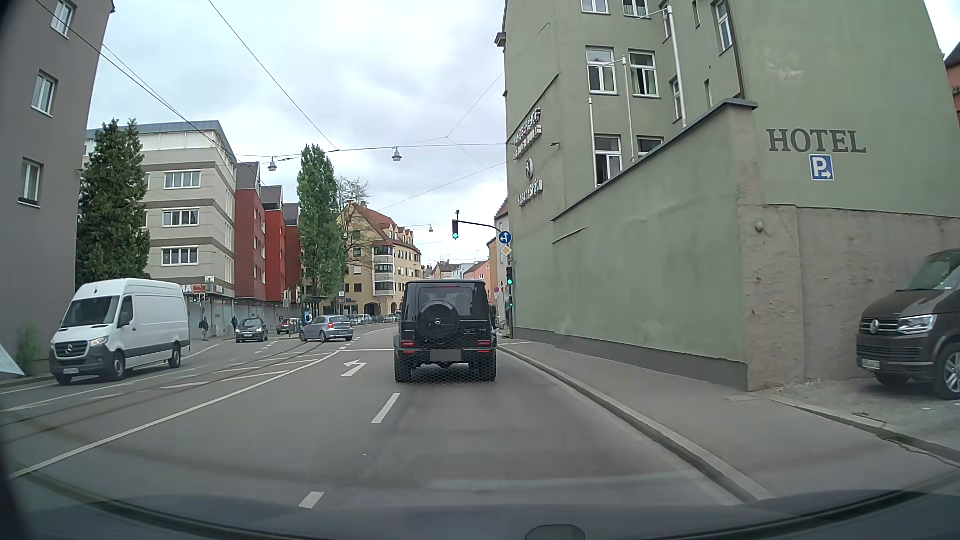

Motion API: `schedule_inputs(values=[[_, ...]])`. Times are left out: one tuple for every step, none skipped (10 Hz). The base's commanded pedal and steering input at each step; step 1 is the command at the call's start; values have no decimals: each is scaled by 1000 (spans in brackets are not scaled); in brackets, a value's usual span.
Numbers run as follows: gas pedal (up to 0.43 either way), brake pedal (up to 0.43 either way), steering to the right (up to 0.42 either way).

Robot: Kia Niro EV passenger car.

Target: Follow the waypoints while adhering to traffic rules and regulations

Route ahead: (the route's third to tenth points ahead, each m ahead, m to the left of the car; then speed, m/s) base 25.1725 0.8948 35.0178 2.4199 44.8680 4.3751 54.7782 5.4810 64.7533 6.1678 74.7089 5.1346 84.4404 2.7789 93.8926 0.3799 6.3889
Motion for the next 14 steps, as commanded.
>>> schedule_inputs(values=[[169,0,-43],[169,0,-43],[177,0,-42],[177,0,-41],[177,0,-41],[177,0,-41],[177,0,-41],[177,0,-41],[177,0,-41],[177,0,-41],[177,0,-41],[177,0,-41],[177,0,-41],[177,0,-41]])
